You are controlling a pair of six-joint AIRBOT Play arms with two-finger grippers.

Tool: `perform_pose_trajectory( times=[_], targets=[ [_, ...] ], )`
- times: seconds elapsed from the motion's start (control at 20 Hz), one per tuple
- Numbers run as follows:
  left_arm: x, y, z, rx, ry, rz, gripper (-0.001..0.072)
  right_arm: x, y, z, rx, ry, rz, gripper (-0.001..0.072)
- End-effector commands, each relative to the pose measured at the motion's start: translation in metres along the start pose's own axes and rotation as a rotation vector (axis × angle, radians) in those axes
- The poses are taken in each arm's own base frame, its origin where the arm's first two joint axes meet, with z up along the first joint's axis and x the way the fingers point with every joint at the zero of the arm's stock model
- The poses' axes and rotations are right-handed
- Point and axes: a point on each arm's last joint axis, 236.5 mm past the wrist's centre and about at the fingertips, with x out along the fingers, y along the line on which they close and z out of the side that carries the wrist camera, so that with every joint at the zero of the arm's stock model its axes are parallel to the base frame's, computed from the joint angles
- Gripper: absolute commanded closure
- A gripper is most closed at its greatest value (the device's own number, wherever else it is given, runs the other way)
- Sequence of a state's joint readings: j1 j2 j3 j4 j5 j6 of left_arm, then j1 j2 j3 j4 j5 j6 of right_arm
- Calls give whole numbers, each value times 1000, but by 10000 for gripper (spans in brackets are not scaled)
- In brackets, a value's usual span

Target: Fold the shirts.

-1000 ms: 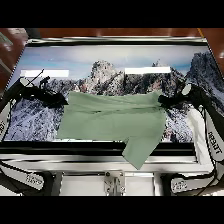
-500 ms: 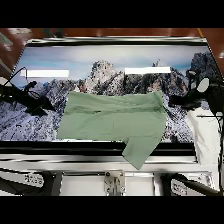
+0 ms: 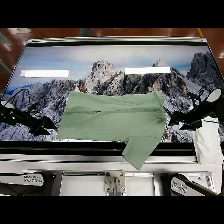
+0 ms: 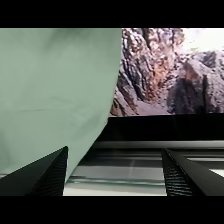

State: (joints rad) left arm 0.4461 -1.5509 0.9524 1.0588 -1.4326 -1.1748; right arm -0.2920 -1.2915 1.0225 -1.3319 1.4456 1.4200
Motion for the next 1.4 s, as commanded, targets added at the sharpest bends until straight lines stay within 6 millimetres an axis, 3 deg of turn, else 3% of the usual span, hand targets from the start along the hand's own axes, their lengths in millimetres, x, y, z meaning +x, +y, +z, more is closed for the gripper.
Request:
perform_pose_trajectory(
  times=[0.0, 0.35, 0.6, 0.65, 0.75, 0.8, 0.85, 0.9, 1.0, 1.15, 1.2, 1.35],
  targets=[
    [14, 2, 5, -10, -32, -9, 2, 1, 9, 5, 22, -27, 65, 15],
    [36, -15, 12, 43, -14, 4, 3, 1, 9, 7, 19, -36, 63, 15],
    [61, -29, 3, 75, 63, 8, 14, 1, 9, 7, 19, -35, 63, 15],
    [66, -30, 1, 69, 79, 9, 74, 1, 9, 7, 19, -36, 63, 15],
    [73, -29, 0, 49, 101, 9, 429, 1, 9, 7, 20, -35, 63, 15],
    [75, -29, -1, 45, 105, 4, 558, 1, 9, 6, 20, -33, 63, 15],
    [75, -29, -2, 47, 109, 2, 622, 1, 9, 5, 19, -28, 63, 15],
    [74, -30, -3, 52, 115, -1, 664, 2, 6, 3, 17, -18, 54, 15],
    [72, -31, -8, 68, 135, -12, 663, 4, -5, -10, 13, 35, 7, 16],
    [69, -34, -15, 95, 161, -30, 663, 30, 6, -72, 42, 225, 102, 20],
    [68, -34, -15, 107, 159, -31, 663, 43, 8, -83, 52, 226, 118, 20],
    [67, -49, -14, 102, 152, -91, 663, 75, 25, -86, 138, 104, 195, 19]
  ],
)
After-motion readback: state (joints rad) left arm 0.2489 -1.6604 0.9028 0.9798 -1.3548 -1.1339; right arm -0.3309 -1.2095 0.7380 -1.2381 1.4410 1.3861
